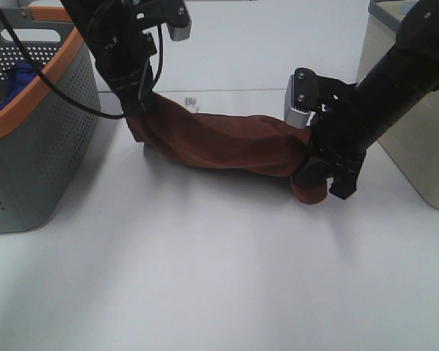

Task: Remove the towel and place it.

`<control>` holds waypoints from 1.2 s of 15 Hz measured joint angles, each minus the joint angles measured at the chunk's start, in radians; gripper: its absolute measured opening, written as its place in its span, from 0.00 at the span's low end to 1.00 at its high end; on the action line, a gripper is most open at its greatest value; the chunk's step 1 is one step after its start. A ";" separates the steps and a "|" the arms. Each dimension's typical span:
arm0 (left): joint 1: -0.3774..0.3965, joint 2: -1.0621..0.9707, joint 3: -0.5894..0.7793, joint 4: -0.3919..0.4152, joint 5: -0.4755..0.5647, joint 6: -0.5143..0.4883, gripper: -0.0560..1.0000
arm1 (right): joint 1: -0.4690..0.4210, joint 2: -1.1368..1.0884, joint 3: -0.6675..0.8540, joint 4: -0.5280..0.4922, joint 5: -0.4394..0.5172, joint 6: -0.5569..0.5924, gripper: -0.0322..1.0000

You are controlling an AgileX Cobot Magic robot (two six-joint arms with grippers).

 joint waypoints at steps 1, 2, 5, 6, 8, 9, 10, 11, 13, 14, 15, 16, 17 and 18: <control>0.000 0.023 0.000 -0.027 0.067 0.001 0.05 | 0.000 0.000 0.000 -0.057 0.055 0.066 0.03; 0.000 0.067 0.000 -0.063 0.138 0.012 0.05 | 0.000 0.000 0.000 -0.138 0.137 0.187 0.03; -0.001 0.097 0.000 -0.069 0.149 0.013 0.05 | 0.000 0.000 0.000 -0.160 0.171 0.291 0.03; -0.001 0.100 0.000 -0.069 0.150 0.013 0.05 | 0.000 0.000 0.000 -0.160 0.184 0.317 0.03; -0.001 0.102 0.000 -0.085 0.150 0.016 0.07 | 0.000 0.000 0.000 -0.160 0.221 0.339 0.03; -0.001 0.102 0.000 -0.087 0.150 0.016 0.10 | 0.000 0.000 0.000 -0.159 0.238 0.356 0.03; -0.001 0.102 0.000 -0.092 0.150 0.016 0.16 | 0.000 0.000 0.000 -0.147 0.247 0.374 0.07; -0.001 0.102 0.000 -0.102 0.150 0.016 0.24 | 0.000 0.000 0.000 -0.125 0.249 0.403 0.17; -0.001 0.102 0.000 -0.114 0.150 0.016 0.36 | 0.000 0.000 0.000 -0.091 0.248 0.492 0.47; -0.001 0.102 0.000 -0.118 0.150 0.016 0.38 | 0.000 0.000 0.000 -0.089 0.247 0.511 0.56; -0.001 0.102 0.000 -0.121 0.150 0.016 0.40 | 0.000 0.000 0.000 -0.089 0.247 0.529 0.68; -0.001 0.102 0.000 -0.124 0.150 0.016 0.41 | 0.000 0.000 0.000 -0.088 0.247 0.541 0.76; -0.001 0.102 0.000 -0.126 0.150 0.005 0.41 | 0.000 0.000 0.000 -0.086 0.247 0.552 0.79; -0.001 0.102 0.000 -0.128 0.150 -0.034 0.41 | 0.000 0.000 0.000 -0.086 0.248 0.597 0.81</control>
